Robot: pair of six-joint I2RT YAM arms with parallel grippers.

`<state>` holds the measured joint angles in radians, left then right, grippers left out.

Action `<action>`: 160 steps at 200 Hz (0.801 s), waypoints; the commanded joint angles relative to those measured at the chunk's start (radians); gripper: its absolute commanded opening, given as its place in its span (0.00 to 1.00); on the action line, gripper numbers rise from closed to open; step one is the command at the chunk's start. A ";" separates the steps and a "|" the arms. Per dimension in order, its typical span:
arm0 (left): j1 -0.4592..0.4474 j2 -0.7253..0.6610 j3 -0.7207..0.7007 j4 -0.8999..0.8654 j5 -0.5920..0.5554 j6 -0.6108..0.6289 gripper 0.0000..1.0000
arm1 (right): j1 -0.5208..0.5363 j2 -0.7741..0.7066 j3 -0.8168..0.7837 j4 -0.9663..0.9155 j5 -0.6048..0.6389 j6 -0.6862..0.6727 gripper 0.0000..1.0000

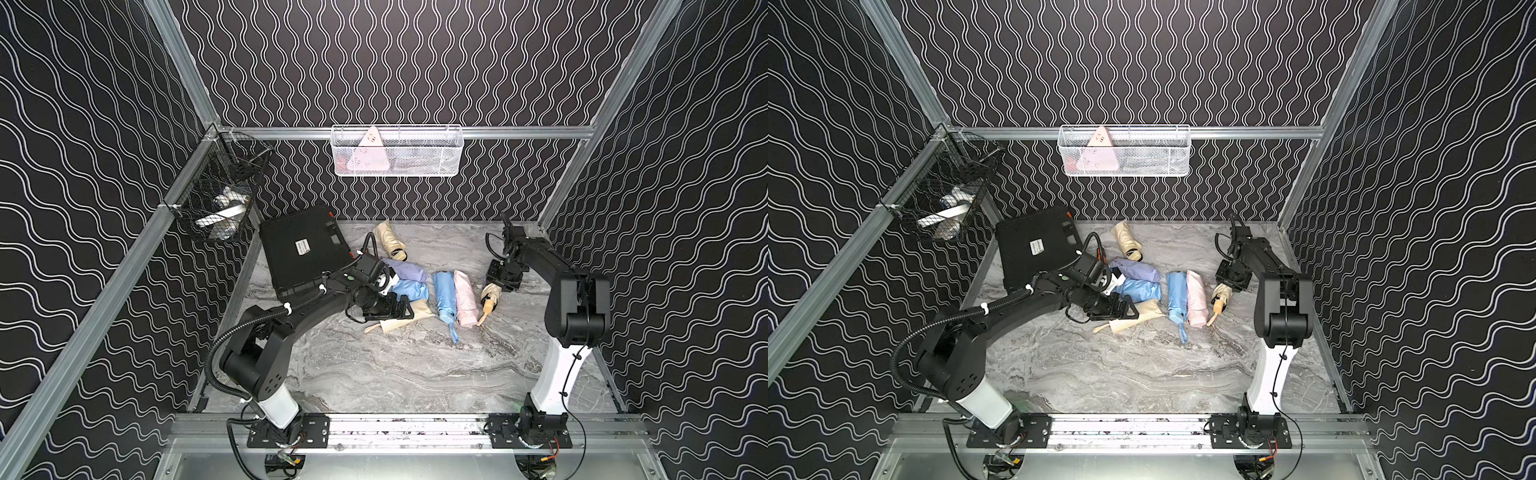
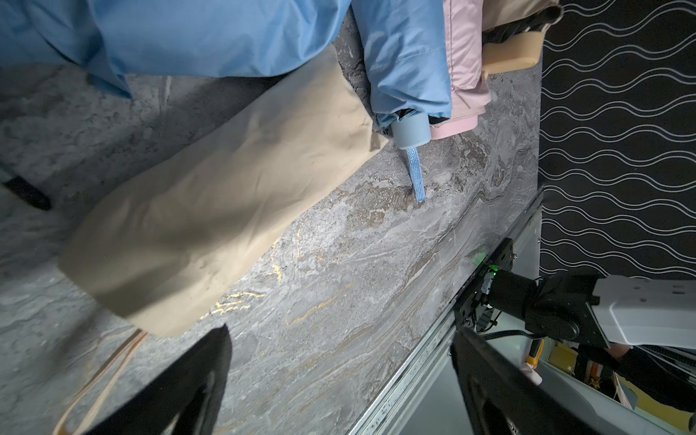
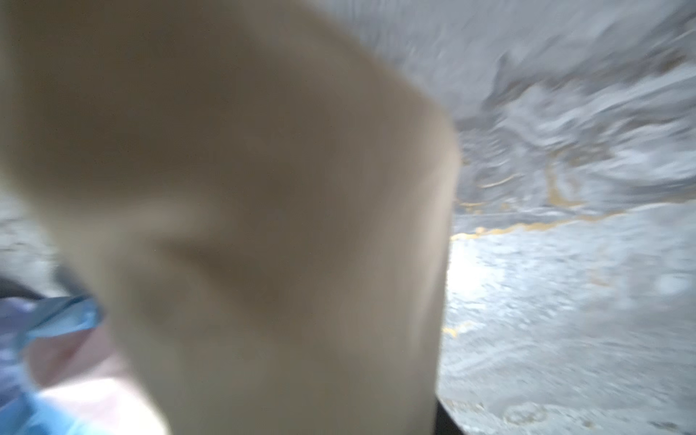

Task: Take umbrellas out of sleeves
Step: Pick up the umbrella from the center of the board.

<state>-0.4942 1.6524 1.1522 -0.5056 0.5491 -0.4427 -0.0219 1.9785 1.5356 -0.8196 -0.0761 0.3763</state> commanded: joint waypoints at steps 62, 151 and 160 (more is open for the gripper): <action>0.044 -0.028 -0.008 0.052 0.084 -0.055 0.97 | -0.015 -0.170 0.005 0.030 -0.267 -0.003 0.41; 0.111 -0.060 -0.042 0.224 0.205 -0.234 0.97 | 0.058 -0.240 -0.058 0.198 -0.712 0.024 0.40; 0.125 -0.062 -0.062 0.283 0.234 -0.288 0.97 | 0.078 -0.244 -0.066 0.202 -0.732 0.017 0.40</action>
<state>-0.3958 1.5967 1.1233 -0.3656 0.6922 -0.5896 0.0177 1.7546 1.4826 -0.6899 -0.6678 0.4107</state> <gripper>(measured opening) 0.968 0.406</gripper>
